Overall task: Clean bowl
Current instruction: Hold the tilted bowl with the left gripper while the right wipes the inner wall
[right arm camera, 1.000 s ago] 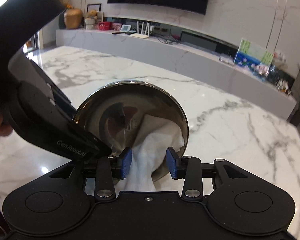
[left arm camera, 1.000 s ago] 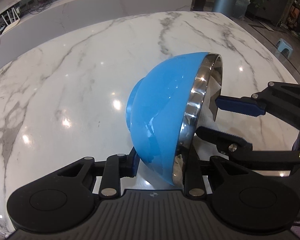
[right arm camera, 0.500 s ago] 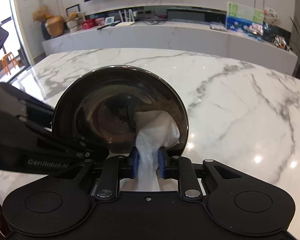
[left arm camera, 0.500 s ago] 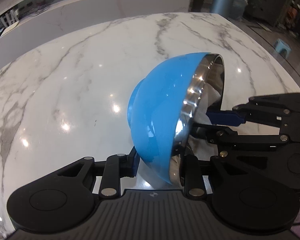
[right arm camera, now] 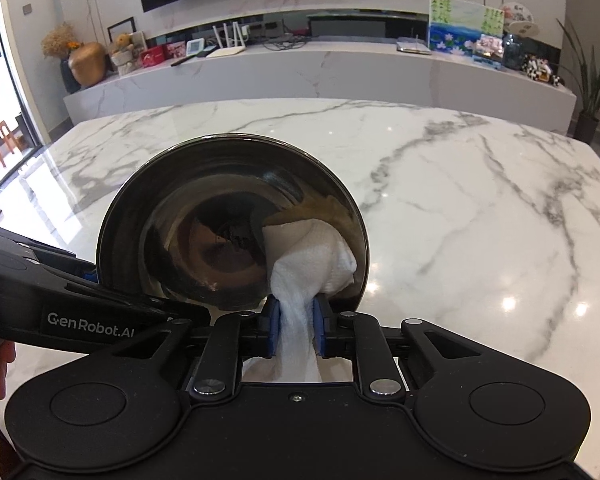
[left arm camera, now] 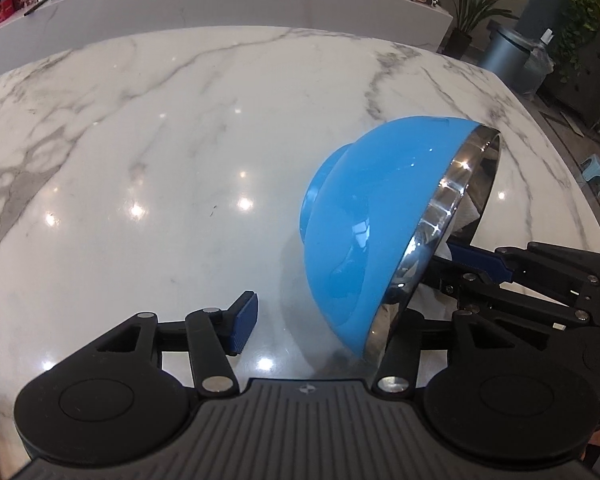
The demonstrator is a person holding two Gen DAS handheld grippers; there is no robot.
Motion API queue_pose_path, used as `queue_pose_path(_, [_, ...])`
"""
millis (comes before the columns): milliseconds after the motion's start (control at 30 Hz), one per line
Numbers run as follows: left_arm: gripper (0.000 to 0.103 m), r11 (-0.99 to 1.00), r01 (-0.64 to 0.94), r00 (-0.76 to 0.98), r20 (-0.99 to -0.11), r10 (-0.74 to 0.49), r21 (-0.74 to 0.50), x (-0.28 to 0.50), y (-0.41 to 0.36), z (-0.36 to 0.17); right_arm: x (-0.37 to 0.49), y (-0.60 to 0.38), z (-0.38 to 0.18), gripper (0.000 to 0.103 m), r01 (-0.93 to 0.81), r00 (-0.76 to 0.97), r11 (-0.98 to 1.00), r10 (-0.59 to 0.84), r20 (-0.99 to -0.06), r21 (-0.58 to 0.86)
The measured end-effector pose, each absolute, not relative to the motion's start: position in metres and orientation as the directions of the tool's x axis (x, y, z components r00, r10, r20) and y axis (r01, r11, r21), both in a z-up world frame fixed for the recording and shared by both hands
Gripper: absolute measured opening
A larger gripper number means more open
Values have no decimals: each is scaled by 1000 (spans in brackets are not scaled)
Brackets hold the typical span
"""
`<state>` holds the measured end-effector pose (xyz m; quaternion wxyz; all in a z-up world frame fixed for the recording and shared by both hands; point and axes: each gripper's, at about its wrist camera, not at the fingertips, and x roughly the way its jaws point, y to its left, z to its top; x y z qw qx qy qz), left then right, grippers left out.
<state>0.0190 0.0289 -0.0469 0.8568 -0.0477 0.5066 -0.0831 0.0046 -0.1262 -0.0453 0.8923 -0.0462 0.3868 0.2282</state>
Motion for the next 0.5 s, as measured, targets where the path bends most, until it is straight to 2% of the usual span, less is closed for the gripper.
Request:
queue_pose_path(33, [39, 982, 107, 479, -857, -190, -158, 19, 26, -46, 5, -126, -45, 15, -444, 597, 891, 371, -711, 92])
queue_pose_path(67, [29, 981, 120, 484, -854, -191, -152, 20, 24, -44, 5, -126, -45, 15, -446, 598, 891, 371, -711, 89])
queue_pose_path(100, [23, 980, 129, 483, -853, -198, -154, 21, 22, -44, 4, -125, -44, 15, -449, 600, 890, 370, -710, 83])
queue_pose_path(300, [20, 972, 144, 475, -848, -233, -187, 27, 22, -40, 2, -120, -45, 16, -484, 610, 875, 351, -711, 16])
queue_pose_path(500, [17, 963, 162, 467, -843, -267, -216, 38, 23, -36, 6, -124, -45, 20, -485, 570, 869, 396, -720, 94])
